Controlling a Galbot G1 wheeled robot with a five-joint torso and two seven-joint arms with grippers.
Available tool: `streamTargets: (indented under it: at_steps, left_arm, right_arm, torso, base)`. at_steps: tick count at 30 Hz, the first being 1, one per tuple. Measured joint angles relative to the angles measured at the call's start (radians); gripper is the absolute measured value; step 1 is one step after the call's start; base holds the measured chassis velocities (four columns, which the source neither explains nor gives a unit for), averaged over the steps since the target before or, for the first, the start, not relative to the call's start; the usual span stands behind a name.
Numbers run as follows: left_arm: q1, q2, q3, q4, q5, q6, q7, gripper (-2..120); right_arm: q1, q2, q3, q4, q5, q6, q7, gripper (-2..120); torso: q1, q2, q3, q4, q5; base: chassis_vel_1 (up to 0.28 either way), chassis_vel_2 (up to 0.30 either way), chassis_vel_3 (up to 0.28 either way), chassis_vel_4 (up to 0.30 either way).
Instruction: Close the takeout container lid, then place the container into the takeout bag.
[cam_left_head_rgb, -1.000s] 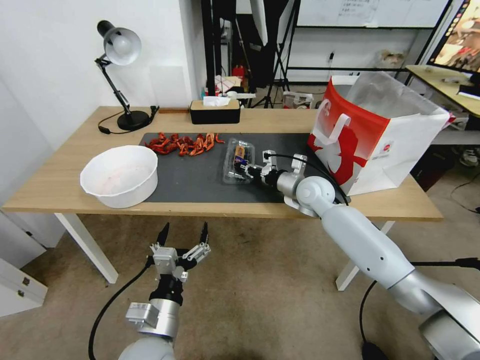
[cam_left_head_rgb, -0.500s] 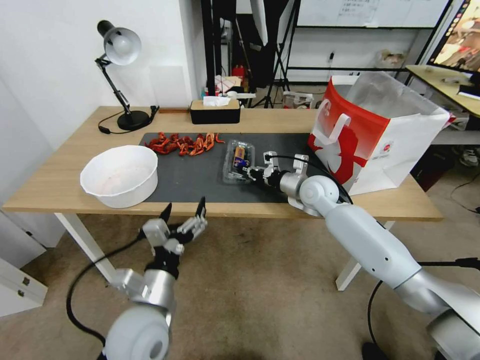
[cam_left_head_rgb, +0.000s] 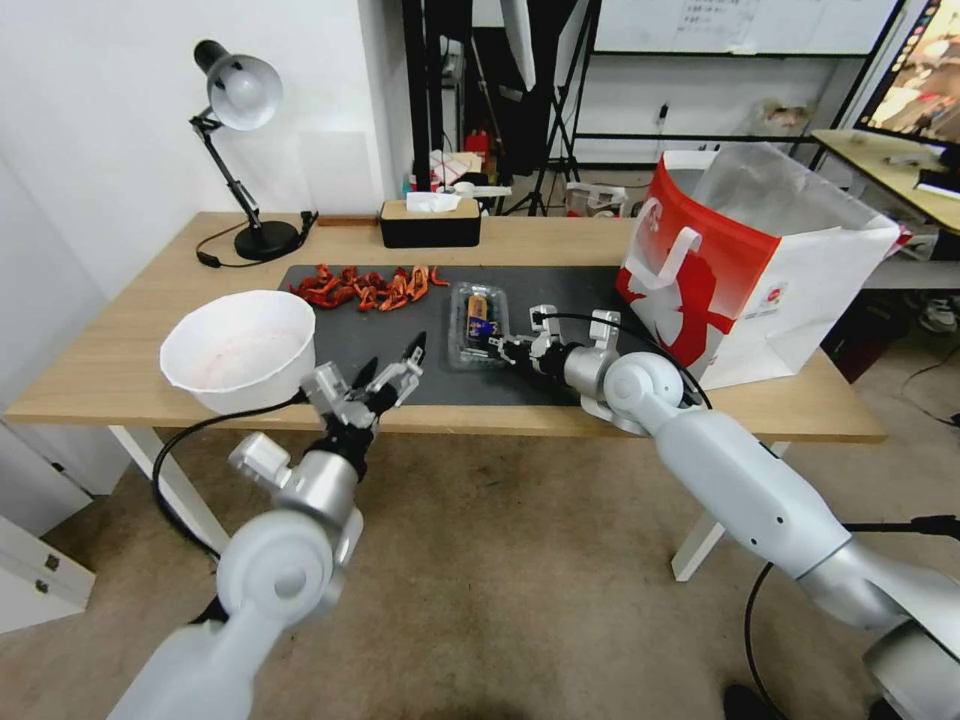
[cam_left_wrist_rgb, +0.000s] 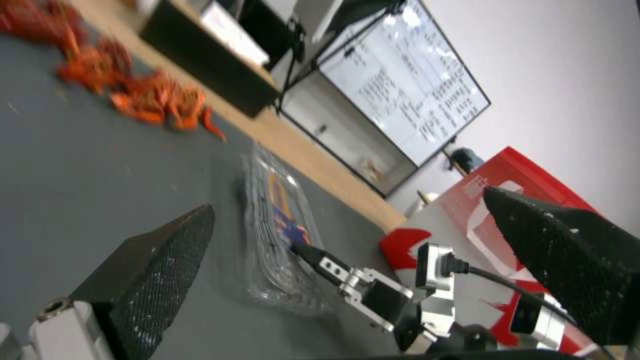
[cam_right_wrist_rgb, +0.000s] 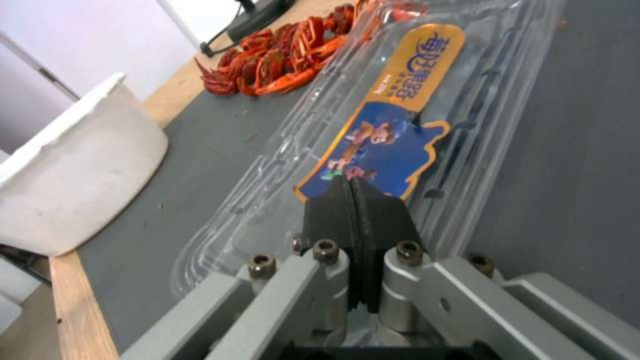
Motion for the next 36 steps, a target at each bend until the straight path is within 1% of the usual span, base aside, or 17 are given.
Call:
streamTargets:
  at_steps: [2,3,6,7,10,11,14,18,19,20,21,26,28,29,31,32,36]
  left_arm:
    - [-0.055,0.0,0.004,0.034,-0.059,0.028,-0.005,100]
    - [-0.055,0.0,0.004,0.034,-0.059,0.028,-0.005,100]
    - [-0.139,-0.006,0.024,0.081,-0.123,0.052,-0.012,100]
    - [-0.139,-0.006,0.024,0.081,-0.123,0.052,-0.012,100]
    - [-0.201,-0.018,0.059,0.126,-0.136,0.062,-0.016,100]
    - [-0.201,-0.018,0.059,0.126,-0.136,0.062,-0.016,100]
    - [-0.26,-0.039,0.098,0.179,-0.145,0.07,-0.022,100]
    - [-0.286,-0.045,0.115,0.206,-0.146,0.073,-0.024,100]
    - [-0.322,-0.055,0.135,0.248,-0.147,0.074,-0.027,100]
    - [-0.322,-0.055,0.135,0.248,-0.147,0.074,-0.027,100]
    - [-0.356,-0.063,0.156,0.289,-0.151,0.08,-0.032,100]
    - [-0.392,-0.064,0.18,0.33,-0.151,0.1,-0.037,100]
    - [-0.425,-0.067,0.192,0.364,-0.151,0.111,-0.055,100]
    - [-0.425,-0.067,0.192,0.364,-0.151,0.111,-0.055,100]
    - [-0.459,-0.071,0.205,0.405,-0.148,0.114,-0.076,100]
    - [-0.459,-0.071,0.205,0.405,-0.148,0.114,-0.076,100]
    - [-0.491,-0.071,0.22,0.447,-0.145,0.138,-0.099,100]
  right_arm:
    - [0.0,-0.005,-0.001,0.002,-0.001,0.0,-0.003,0]
    - [0.0,-0.005,-0.001,0.002,-0.001,0.0,-0.003,0]
    - [0.0,-0.012,-0.002,0.007,-0.001,0.0,-0.005,0]
    - [0.0,-0.012,-0.002,0.007,-0.001,0.0,-0.005,0]
    - [0.001,-0.019,-0.004,0.012,-0.001,0.0,-0.007,0]
    - [0.001,-0.019,-0.004,0.012,-0.001,0.0,-0.007,0]
    - [0.002,-0.023,-0.004,0.016,0.0,0.001,-0.008,0]
    - [0.0,-0.024,-0.004,0.017,-0.001,0.002,-0.008,0]
    - [-0.002,-0.025,-0.004,0.021,-0.002,0.003,-0.008,0]
    - [-0.002,-0.025,-0.004,0.021,-0.002,0.003,-0.008,0]
    - [-0.005,-0.027,-0.004,0.026,-0.006,0.003,-0.009,0]
    - [-0.006,-0.029,-0.004,0.028,-0.008,0.004,-0.009,0]
    - [-0.006,-0.029,-0.004,0.028,-0.008,0.004,-0.009,0]
    - [-0.006,-0.029,-0.004,0.028,-0.008,0.004,-0.009,0]
    - [-0.005,-0.03,-0.005,0.028,-0.007,0.006,-0.011,0]
    - [-0.005,-0.03,-0.005,0.028,-0.007,0.006,-0.011,0]
    - [-0.002,-0.03,-0.006,0.028,-0.007,0.007,-0.012,0]
  torso:
    - [0.0,0.0,0.0,0.0,0.0001]
    - [0.0,0.0,0.0,0.0,0.0001]
    - [0.0,0.0,0.0,0.0,0.0002]
    - [0.0,0.0,0.0,0.0,0.0002]
    - [0.0,0.0,0.0,-0.0001,0.0001]
    - [0.0,0.0,0.0,-0.0001,0.0001]
    - [0.0,0.0,0.0,0.0,0.0001]
    - [0.0,0.0,0.0,-0.0001,0.0001]
    - [0.0,0.0,0.0,0.0,0.0001]
    - [0.0,0.0,0.0,0.0,0.0001]
    - [0.0,0.0,0.0,-0.0001,0.0001]
    - [0.0,0.0,0.0,0.0,0.0001]
    - [0.0,0.0,0.0,0.0,0.0002]
    - [0.0,0.0,0.0,0.0,0.0002]
    - [0.0,0.0,0.0,-0.0001,0.0001]
    - [0.0,0.0,0.0,-0.0001,0.0001]
    - [0.0,0.0,0.0,0.0,0.0]
  base:
    - [0.0,0.0,0.0,0.0]
    - [0.0,0.0,0.0,0.0]
    - [0.0,0.0,0.0,0.0]
    - [0.0,0.0,0.0,0.0]
    - [0.0,0.0,0.0,0.0]
    - [0.0,0.0,0.0,0.0]
    - [0.0,0.0,0.0,0.0]
    - [0.0,0.0,0.0,0.0]
    - [0.0,0.0,0.0,0.0]
    - [0.0,0.0,0.0,0.0]
    - [0.0,0.0,0.0,0.0]
    - [0.0,0.0,0.0,0.0]
    - [0.0,0.0,0.0,0.0]
    - [0.0,0.0,0.0,0.0]
    - [0.0,0.0,0.0,0.0]
    - [0.0,0.0,0.0,0.0]
    - [0.0,0.0,0.0,0.0]
